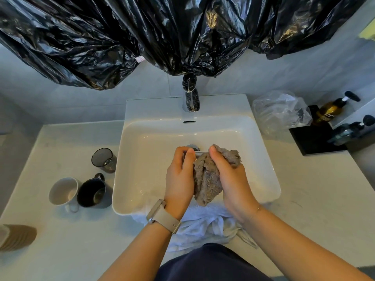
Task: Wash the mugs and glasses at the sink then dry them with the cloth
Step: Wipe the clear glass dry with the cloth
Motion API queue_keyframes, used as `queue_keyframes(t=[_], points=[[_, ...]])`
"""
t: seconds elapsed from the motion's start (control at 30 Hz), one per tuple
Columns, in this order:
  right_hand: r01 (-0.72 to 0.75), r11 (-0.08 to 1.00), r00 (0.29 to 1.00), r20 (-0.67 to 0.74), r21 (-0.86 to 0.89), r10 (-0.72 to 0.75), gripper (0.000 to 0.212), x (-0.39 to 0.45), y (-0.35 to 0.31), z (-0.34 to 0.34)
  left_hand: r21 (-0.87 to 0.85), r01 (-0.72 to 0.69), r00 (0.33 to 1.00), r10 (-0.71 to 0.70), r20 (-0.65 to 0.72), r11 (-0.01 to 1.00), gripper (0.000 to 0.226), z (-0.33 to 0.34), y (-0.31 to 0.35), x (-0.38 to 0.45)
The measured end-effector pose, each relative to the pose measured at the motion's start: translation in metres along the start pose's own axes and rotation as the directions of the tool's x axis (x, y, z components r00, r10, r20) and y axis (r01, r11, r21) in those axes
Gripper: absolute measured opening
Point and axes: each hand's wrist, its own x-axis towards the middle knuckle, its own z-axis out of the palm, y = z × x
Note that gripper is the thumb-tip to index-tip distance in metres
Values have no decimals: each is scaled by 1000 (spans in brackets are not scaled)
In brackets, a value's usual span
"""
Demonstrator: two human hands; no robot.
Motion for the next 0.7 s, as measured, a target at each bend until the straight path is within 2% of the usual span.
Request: queue_keyframes(t=[0.07, 0.1, 0.13, 0.2, 0.23, 0.27, 0.3, 0.33, 0.37, 0.4, 0.43, 0.5, 0.53, 0.57, 0.63, 0.7], points=[[238, 962, 971, 47, -132, -234, 14, -10, 9, -4, -168, 177, 982, -162, 101, 970, 40, -1, 4, 1], [395, 889, 918, 116, -232, -378, 16, -12, 14, -9, -247, 294, 951, -257, 172, 923, 43, -2, 7, 3], [566, 751, 824, 222, -341, -521, 19, -12, 19, -17, -298, 411, 906, -352, 233, 861, 44, -4, 11, 4], [839, 322, 526, 500, -439, -688, 26, -4, 22, -35, -325, 603, 795, -514, 322, 729, 40, -7, 18, 9], [906, 112, 363, 612, -408, -702, 26, 3, 20, -42, -327, 667, 743, -564, 361, 669, 39, -7, 21, 10], [928, -39, 244, 684, -370, -688, 24, 10, 16, -49, -334, 705, 708, -592, 386, 625, 37, -5, 23, 11], [930, -107, 194, 715, -353, -672, 19, 17, 12, -55, -346, 718, 696, -603, 390, 604, 37, -3, 24, 11], [919, -56, 257, 700, -390, -666, 16, 21, 9, -58, -361, 705, 709, -598, 375, 610, 38, 0, 24, 11], [875, 120, 425, 625, -468, -655, 18, 21, 8, -57, -372, 664, 748, -574, 333, 649, 40, 4, 24, 11], [779, 351, 613, 510, -520, -604, 27, 17, 8, -54, -365, 597, 802, -532, 270, 715, 41, 7, 24, 11], [666, 542, 741, 370, -513, -560, 32, 12, 10, -47, -324, 506, 863, -470, 188, 800, 41, 10, 24, 11], [441, 818, 891, 70, -370, -448, 38, 6, 13, -26, -117, 240, 971, -240, 15, 964, 38, 12, 21, 10], [307, 919, 944, -44, -246, -327, 38, 7, 11, -17, 32, 88, 995, -86, -41, 996, 36, 10, 18, 9], [153, 982, 980, -108, -108, -165, 34, 13, 7, -11, 179, -41, 997, 52, -53, 983, 35, 8, 14, 8], [-163, 980, 984, -53, 116, 170, 38, 23, -3, -6, 399, -201, 976, 219, 1, 895, 40, 1, 7, 7], [-362, 910, 932, 76, 201, 354, 46, 28, -9, -11, 465, -273, 957, 286, 46, 842, 44, -5, 0, 7]])
